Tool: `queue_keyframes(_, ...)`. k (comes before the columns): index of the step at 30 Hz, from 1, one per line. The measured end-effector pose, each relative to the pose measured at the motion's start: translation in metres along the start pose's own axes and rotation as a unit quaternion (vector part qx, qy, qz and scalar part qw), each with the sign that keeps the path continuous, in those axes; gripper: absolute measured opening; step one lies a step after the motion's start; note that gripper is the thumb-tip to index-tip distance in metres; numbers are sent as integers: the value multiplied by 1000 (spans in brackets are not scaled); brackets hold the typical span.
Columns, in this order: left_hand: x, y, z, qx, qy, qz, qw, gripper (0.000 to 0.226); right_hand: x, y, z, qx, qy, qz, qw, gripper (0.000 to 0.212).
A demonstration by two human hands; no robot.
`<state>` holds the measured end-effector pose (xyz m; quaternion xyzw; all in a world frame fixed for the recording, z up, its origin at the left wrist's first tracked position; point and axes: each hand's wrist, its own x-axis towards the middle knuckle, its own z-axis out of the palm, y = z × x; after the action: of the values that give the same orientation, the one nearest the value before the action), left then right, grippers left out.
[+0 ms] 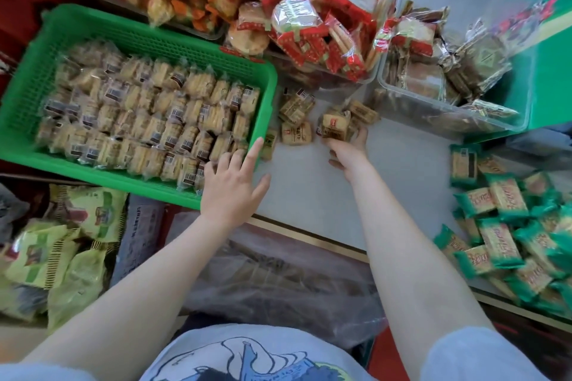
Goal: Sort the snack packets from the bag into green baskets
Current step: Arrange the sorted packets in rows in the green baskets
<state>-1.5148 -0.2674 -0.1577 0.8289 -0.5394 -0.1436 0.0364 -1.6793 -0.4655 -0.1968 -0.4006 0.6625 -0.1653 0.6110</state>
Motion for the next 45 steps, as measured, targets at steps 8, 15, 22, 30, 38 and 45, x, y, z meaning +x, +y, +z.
queue_keyframes(8, -1, 0, 0, 1, 0, 2, 1000, 71, -24, 33, -13, -124, 27, -62, 990, 75)
queue_keyframes(15, -1, -1, 2, 8, 6, 9, 1000, 69, -81, 86, -33, -247, 58, -150, 956, 62)
queue_keyframes(22, 0, -1, 0, 0, 1, 10, 1000, 67, -87, 66, -3, -499, 46, -184, 846, 86)
queue_keyframes(30, -33, 51, 0, -225, 49, 66, 971, 38, -100, 68, -27, -138, 2, -23, 990, 54)
queue_keyframes(38, -32, 83, 24, -727, -303, -289, 545, 60, -141, 90, -40, 69, -87, 5, 994, 64)
queue_keyframes(45, -13, 71, 31, -650, -291, -276, 645, 50, -149, 74, -61, -42, -126, -62, 989, 29)
